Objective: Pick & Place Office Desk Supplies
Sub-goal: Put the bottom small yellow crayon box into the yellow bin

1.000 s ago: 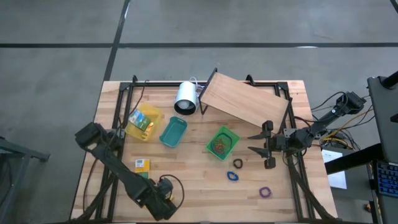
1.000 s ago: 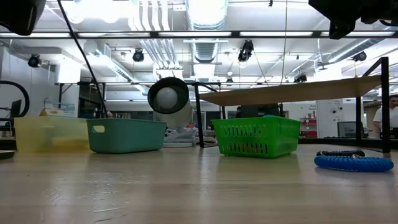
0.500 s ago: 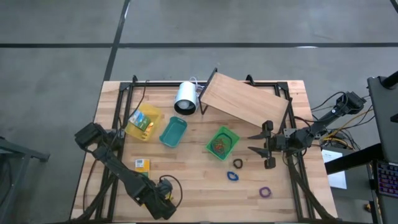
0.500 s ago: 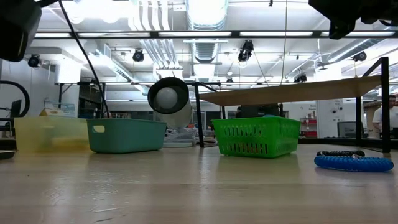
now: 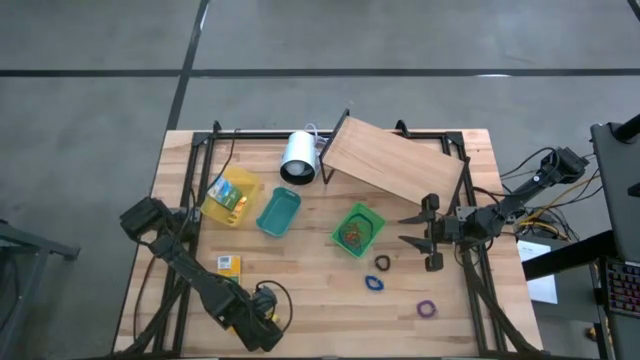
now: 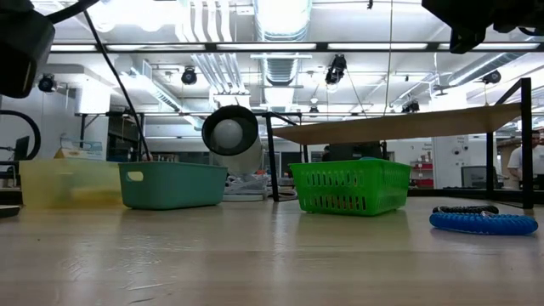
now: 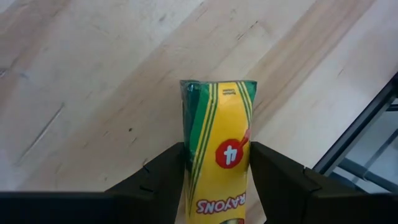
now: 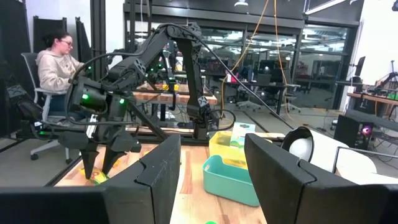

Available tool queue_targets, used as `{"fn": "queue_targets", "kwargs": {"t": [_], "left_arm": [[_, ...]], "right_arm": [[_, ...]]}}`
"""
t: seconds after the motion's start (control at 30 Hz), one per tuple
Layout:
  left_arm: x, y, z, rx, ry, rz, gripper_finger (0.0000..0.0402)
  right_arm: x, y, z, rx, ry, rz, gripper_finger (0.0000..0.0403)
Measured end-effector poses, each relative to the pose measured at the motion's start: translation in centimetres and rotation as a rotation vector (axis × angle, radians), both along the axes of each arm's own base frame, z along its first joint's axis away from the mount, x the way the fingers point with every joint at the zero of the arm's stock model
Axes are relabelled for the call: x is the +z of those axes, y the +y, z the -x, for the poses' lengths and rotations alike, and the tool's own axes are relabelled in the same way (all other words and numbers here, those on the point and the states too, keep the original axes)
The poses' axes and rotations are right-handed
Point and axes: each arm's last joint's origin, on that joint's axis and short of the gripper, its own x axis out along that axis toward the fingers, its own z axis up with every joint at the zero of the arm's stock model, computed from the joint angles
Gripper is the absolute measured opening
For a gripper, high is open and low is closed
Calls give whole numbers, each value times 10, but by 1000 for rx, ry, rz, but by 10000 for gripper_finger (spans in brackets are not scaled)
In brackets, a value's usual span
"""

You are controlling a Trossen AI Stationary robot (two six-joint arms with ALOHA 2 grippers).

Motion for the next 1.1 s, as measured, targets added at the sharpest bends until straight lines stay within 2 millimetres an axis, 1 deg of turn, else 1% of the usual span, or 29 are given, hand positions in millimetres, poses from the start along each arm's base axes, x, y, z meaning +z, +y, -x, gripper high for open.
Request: {"fn": "queue_targets", "kwargs": {"t": [0.2,0.53,0.8,0.93,1.1], "left_arm": [[0,0,0,0,-1,1,180],[0,0,-1,1,-5,5,138],[1,2,-2,7,6,3,134],[9,11,-4,29,28,-13,134],[32,31,-7,88,0,-35,134]], "right_arm": [[0,0,0,0,0,0,178],[0,0,0,0,0,0,178],[0,0,0,0,0,0,178],[0,0,0,0,0,0,178],[0,0,0,0,-1,0,178]]}}
